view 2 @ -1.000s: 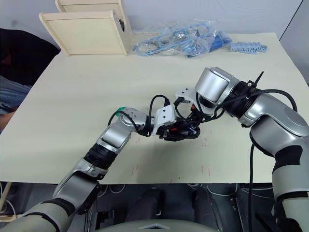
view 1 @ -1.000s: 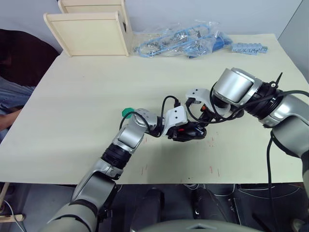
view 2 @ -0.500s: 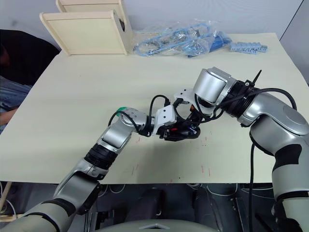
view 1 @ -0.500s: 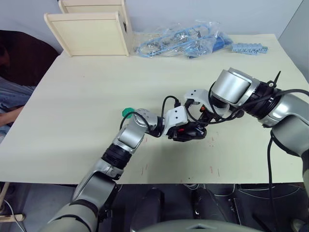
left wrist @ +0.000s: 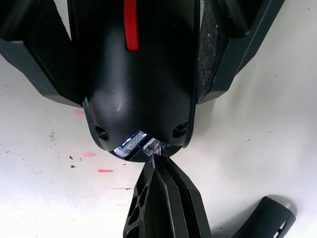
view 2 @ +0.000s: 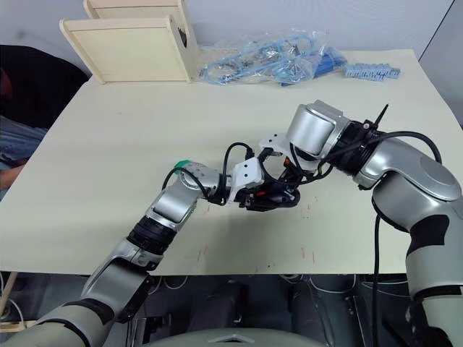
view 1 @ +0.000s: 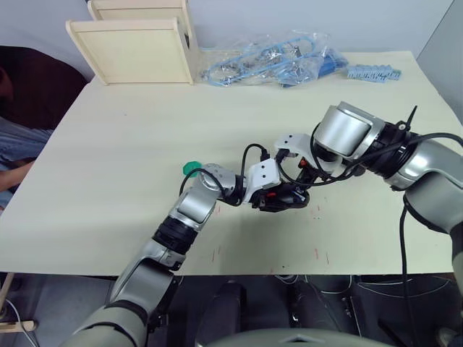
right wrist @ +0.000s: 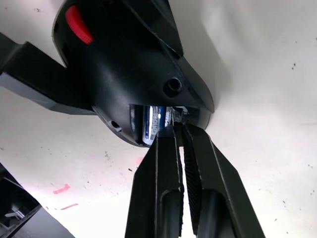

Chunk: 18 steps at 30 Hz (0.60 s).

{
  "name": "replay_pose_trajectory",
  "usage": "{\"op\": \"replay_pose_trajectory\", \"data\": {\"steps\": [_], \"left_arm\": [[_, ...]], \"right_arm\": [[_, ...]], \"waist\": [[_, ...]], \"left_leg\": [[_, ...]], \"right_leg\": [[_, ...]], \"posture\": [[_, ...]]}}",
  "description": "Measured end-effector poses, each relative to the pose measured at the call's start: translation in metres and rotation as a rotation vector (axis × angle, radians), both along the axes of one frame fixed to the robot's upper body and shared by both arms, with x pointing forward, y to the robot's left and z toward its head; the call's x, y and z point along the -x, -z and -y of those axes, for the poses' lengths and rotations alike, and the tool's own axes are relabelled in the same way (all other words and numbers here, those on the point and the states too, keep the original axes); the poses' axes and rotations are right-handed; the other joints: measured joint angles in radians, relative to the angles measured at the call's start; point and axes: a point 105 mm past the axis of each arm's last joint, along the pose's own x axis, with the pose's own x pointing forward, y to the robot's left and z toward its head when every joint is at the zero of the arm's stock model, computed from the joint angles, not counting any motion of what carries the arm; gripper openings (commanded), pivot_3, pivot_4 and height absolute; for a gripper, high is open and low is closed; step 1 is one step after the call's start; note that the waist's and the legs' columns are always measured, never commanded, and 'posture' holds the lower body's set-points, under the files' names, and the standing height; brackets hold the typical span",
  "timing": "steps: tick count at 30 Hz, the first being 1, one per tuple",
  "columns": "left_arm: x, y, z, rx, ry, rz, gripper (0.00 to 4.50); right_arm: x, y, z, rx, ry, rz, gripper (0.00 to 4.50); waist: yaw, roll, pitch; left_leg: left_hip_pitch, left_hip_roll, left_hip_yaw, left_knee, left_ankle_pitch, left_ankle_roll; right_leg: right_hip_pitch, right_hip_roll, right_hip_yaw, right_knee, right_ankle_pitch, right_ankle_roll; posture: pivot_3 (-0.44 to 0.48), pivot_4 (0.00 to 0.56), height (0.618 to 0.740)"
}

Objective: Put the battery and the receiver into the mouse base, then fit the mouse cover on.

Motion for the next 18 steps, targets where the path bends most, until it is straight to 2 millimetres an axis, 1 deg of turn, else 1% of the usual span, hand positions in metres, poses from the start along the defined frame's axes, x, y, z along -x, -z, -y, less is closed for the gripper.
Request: {"op": "replay_pose_trajectory", "data": {"steps": [18], "left_arm": [[-0.0002, 0.0009, -0.0002, 0.003, -0.007, -0.002, 2.86]], "right_arm": [[-0.0018, 0.0020, -0.0034, -0.005, -0.018, 0.003, 0.00]], "waist": [[0.000, 0.001, -0.001]], "left_leg": [[0.000, 0.000, 0.000, 0.000, 0.000, 0.000]], "right_leg": [[0.000, 0.000, 0.000, 0.000, 0.000, 0.000]], "posture": [[0.000, 0.150, 0.740]]}}
